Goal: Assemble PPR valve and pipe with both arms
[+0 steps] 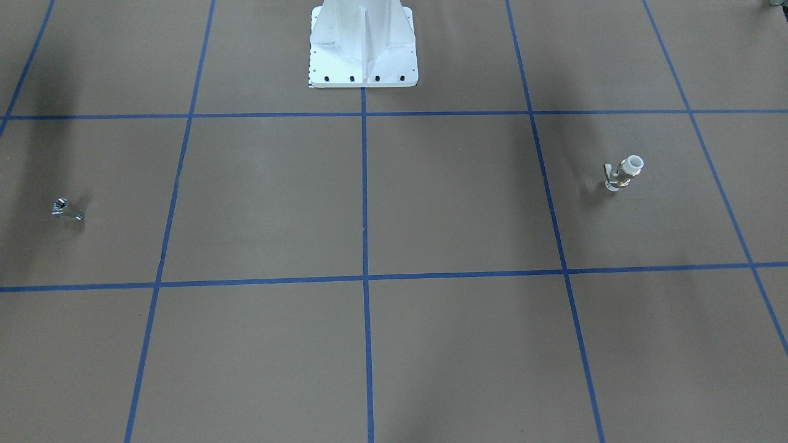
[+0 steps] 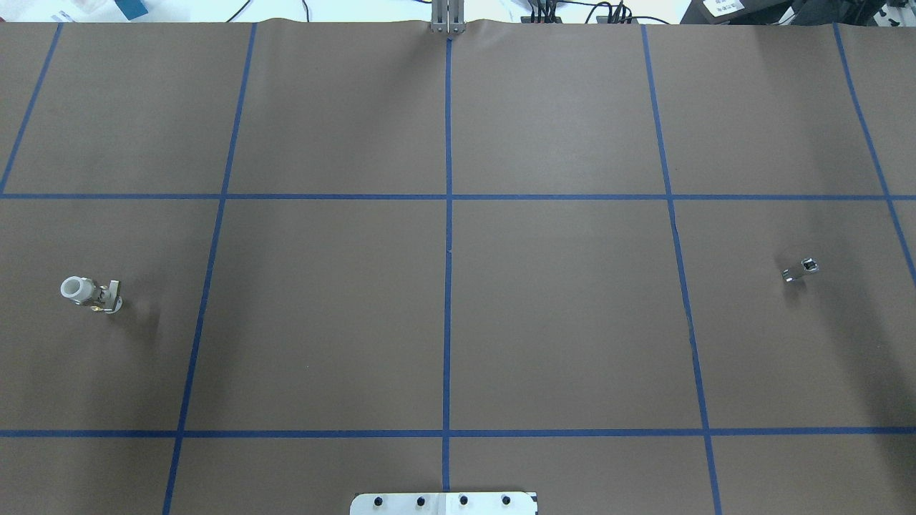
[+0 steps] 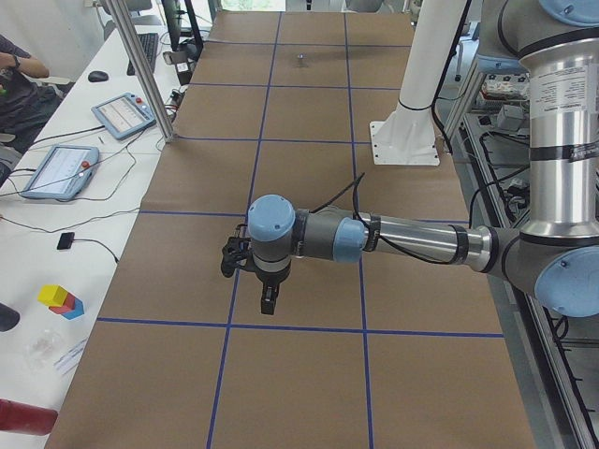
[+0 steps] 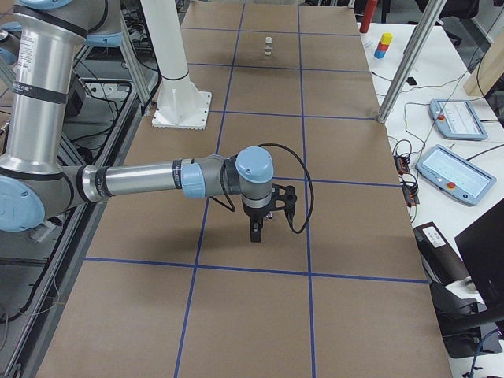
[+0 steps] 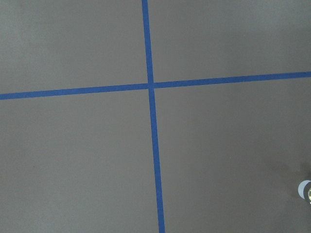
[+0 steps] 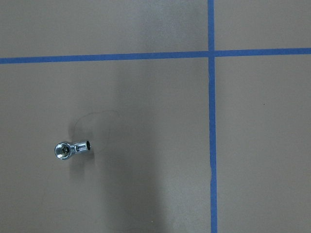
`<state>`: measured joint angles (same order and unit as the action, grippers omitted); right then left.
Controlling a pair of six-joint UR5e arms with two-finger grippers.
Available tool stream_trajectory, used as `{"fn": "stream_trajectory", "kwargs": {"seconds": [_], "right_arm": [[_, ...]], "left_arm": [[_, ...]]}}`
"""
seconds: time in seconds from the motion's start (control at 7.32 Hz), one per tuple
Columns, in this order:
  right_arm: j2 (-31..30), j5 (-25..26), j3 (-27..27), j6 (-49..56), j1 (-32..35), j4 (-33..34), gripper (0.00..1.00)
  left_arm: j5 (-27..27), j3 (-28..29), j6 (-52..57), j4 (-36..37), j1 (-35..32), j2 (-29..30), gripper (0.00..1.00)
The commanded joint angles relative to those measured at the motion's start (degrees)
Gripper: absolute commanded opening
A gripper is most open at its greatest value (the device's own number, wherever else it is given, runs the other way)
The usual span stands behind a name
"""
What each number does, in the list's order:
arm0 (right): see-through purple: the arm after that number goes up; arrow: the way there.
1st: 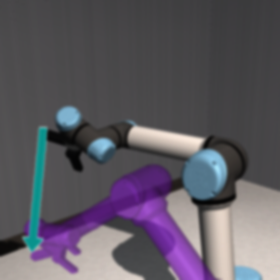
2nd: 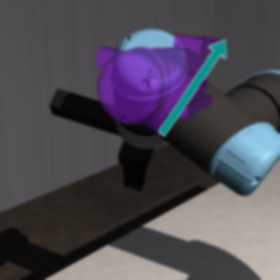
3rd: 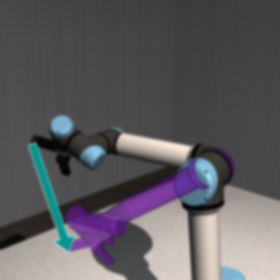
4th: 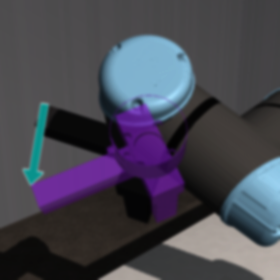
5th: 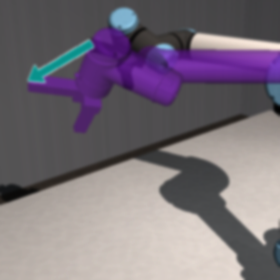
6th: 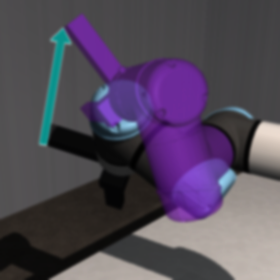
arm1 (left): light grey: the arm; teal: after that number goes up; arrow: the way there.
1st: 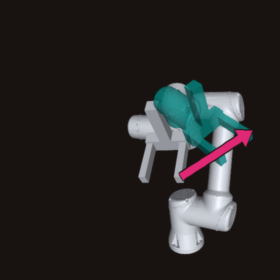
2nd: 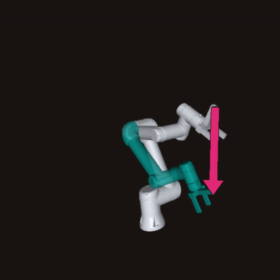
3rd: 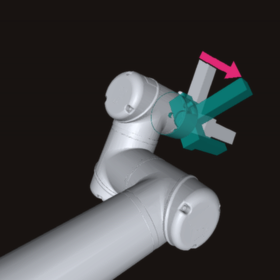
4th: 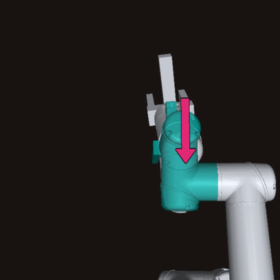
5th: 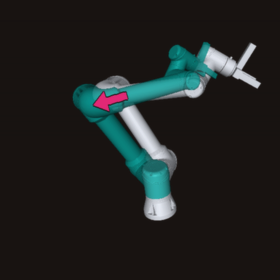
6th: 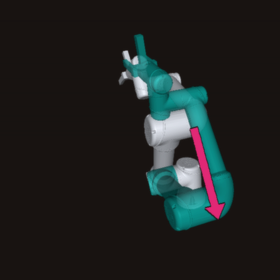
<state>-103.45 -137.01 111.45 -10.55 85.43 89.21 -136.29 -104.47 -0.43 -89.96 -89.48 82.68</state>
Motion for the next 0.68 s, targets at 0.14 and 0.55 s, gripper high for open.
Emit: {"fn": "stream_trajectory", "kwargs": {"seconds": [0.14, 0.55], "right_arm": [[-0.09, -0.1, 0.08, 0.01, 0.0, 0.0, 1.0], [-0.52, -0.18, -0.79, -0.35, 0.0, 0.08, 1.0]], "left_arm": [[-0.64, -1.62, -0.01, -0.13, 0.09, -1.2, 1.0], [-5.29, -1.71, -0.1, -0.13, 0.09, -1.29, 1.0]]}}
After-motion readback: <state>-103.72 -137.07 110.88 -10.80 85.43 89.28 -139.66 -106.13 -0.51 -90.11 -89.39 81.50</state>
